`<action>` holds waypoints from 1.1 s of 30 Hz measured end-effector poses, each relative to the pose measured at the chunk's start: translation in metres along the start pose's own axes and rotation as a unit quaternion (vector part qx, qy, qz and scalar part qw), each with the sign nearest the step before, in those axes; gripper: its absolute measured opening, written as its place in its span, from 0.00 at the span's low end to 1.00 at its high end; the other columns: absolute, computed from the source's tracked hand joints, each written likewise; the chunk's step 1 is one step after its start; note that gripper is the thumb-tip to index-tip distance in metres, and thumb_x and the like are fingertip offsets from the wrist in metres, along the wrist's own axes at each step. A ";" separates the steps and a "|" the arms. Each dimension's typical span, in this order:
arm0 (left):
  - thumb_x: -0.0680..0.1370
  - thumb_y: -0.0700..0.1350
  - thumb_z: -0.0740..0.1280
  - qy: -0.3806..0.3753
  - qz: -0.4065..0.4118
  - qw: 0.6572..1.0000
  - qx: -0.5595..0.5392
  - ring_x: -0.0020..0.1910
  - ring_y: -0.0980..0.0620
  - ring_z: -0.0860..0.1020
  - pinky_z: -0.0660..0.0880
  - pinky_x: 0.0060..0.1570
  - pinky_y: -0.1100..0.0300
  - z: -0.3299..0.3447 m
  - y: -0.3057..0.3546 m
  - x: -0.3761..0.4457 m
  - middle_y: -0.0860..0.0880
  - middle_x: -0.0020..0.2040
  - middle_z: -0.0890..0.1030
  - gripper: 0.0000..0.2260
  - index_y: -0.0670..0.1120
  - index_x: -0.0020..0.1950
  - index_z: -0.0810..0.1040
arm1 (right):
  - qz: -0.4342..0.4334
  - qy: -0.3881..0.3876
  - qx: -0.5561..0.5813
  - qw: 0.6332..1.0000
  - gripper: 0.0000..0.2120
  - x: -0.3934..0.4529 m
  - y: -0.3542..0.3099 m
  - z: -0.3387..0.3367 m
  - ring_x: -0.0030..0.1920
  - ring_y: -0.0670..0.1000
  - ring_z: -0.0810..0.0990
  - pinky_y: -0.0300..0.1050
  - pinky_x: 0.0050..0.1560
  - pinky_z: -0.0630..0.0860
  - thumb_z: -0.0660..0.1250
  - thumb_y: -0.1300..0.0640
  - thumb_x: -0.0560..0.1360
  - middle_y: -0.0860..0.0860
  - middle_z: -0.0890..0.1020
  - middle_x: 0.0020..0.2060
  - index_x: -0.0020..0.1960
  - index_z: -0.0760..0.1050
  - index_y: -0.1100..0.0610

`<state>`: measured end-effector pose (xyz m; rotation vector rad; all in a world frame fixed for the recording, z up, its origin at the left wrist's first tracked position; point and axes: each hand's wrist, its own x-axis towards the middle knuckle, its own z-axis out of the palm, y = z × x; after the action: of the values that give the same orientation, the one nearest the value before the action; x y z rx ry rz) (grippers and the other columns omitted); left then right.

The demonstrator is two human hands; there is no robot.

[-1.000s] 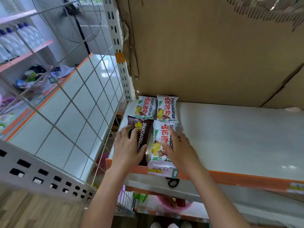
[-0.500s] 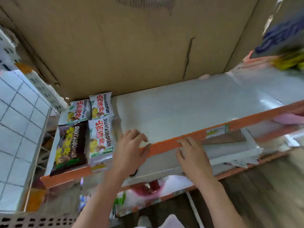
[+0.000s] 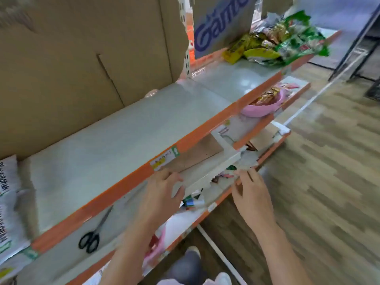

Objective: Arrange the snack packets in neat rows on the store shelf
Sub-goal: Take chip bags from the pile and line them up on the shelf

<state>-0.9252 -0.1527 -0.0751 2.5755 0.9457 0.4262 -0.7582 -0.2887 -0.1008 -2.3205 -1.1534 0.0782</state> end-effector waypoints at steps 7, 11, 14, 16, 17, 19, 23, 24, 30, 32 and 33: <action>0.73 0.42 0.70 -0.016 0.046 0.998 -0.034 0.44 0.51 0.77 0.70 0.42 0.61 0.038 0.025 0.086 0.51 0.47 0.77 0.06 0.46 0.50 0.81 | 0.064 -0.008 0.013 0.998 0.14 0.048 0.052 -0.018 0.59 0.46 0.68 0.33 0.54 0.63 0.59 0.53 0.79 0.48 0.73 0.57 0.63 0.71 0.53; 0.75 0.46 0.67 -0.026 0.074 0.994 -0.071 0.47 0.58 0.73 0.64 0.42 0.70 0.061 0.055 0.150 0.56 0.52 0.73 0.10 0.49 0.56 0.79 | 0.098 0.012 -0.006 0.995 0.14 0.087 0.082 -0.043 0.59 0.47 0.70 0.35 0.53 0.65 0.60 0.54 0.78 0.47 0.72 0.58 0.63 0.71 0.54; 0.76 0.48 0.67 -0.042 0.100 0.991 -0.078 0.49 0.58 0.73 0.66 0.45 0.67 0.075 0.078 0.186 0.57 0.54 0.72 0.09 0.50 0.55 0.78 | 0.133 0.035 -0.021 0.990 0.15 0.106 0.104 -0.059 0.58 0.50 0.72 0.38 0.52 0.67 0.61 0.55 0.78 0.49 0.74 0.58 0.64 0.71 0.55; 0.76 0.48 0.67 -0.058 0.106 0.990 -0.078 0.51 0.57 0.73 0.68 0.47 0.65 0.082 0.092 0.203 0.57 0.54 0.72 0.09 0.51 0.56 0.78 | 0.146 0.047 -0.025 0.988 0.16 0.114 0.117 -0.065 0.59 0.51 0.72 0.39 0.53 0.67 0.61 0.55 0.78 0.50 0.74 0.59 0.64 0.71 0.55; 0.75 0.47 0.67 -0.060 0.113 0.989 -0.077 0.50 0.56 0.74 0.69 0.46 0.64 0.088 0.098 0.211 0.56 0.53 0.73 0.09 0.51 0.55 0.78 | 0.148 0.049 -0.028 0.987 0.16 0.120 0.124 -0.067 0.60 0.51 0.72 0.37 0.52 0.65 0.61 0.54 0.78 0.50 0.74 0.59 0.65 0.71 0.54; 0.75 0.47 0.69 -0.062 0.117 0.988 -0.078 0.48 0.54 0.75 0.69 0.45 0.63 0.099 0.109 0.227 0.56 0.50 0.73 0.08 0.49 0.53 0.79 | 0.150 0.033 -0.032 0.988 0.17 0.133 0.138 -0.069 0.63 0.49 0.71 0.35 0.51 0.61 0.60 0.52 0.78 0.48 0.71 0.62 0.67 0.68 0.52; 0.76 0.48 0.67 -0.051 0.109 0.990 -0.075 0.50 0.55 0.74 0.71 0.48 0.63 0.122 0.135 0.265 0.55 0.52 0.74 0.09 0.50 0.55 0.79 | 0.125 0.027 -0.022 0.992 0.15 0.167 0.176 -0.081 0.59 0.46 0.72 0.30 0.49 0.60 0.59 0.53 0.79 0.47 0.71 0.61 0.66 0.69 0.52; 0.76 0.48 0.67 -0.047 0.098 0.991 -0.080 0.51 0.55 0.74 0.72 0.49 0.62 0.126 0.143 0.274 0.55 0.53 0.75 0.10 0.50 0.56 0.79 | 0.114 0.019 -0.020 0.993 0.15 0.177 0.186 -0.086 0.57 0.47 0.74 0.30 0.49 0.61 0.60 0.54 0.79 0.47 0.72 0.59 0.65 0.70 0.53; 0.77 0.50 0.64 -0.020 0.043 0.996 -0.081 0.53 0.53 0.76 0.73 0.52 0.58 0.148 0.195 0.334 0.53 0.57 0.75 0.12 0.49 0.58 0.78 | 0.073 0.018 -0.013 0.997 0.14 0.249 0.242 -0.122 0.59 0.49 0.73 0.35 0.52 0.66 0.61 0.55 0.78 0.48 0.74 0.59 0.63 0.71 0.52; 0.76 0.48 0.65 -0.016 0.051 0.995 -0.086 0.51 0.51 0.76 0.73 0.50 0.58 0.158 0.203 0.347 0.51 0.55 0.76 0.11 0.47 0.56 0.79 | 0.067 0.013 -0.007 0.998 0.13 0.265 0.254 -0.127 0.58 0.49 0.73 0.34 0.49 0.65 0.61 0.55 0.78 0.49 0.74 0.59 0.61 0.72 0.52; 0.76 0.47 0.66 -0.016 0.053 0.995 -0.085 0.50 0.51 0.76 0.73 0.49 0.58 0.163 0.205 0.353 0.50 0.53 0.76 0.10 0.47 0.56 0.79 | 0.064 0.011 -0.005 0.998 0.12 0.272 0.260 -0.128 0.57 0.50 0.73 0.34 0.48 0.64 0.61 0.56 0.78 0.49 0.74 0.59 0.61 0.72 0.52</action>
<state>-0.4886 -0.1010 -0.0770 2.4762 0.7304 0.4728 -0.3627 -0.2667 -0.0702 -2.3972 -0.9964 0.0943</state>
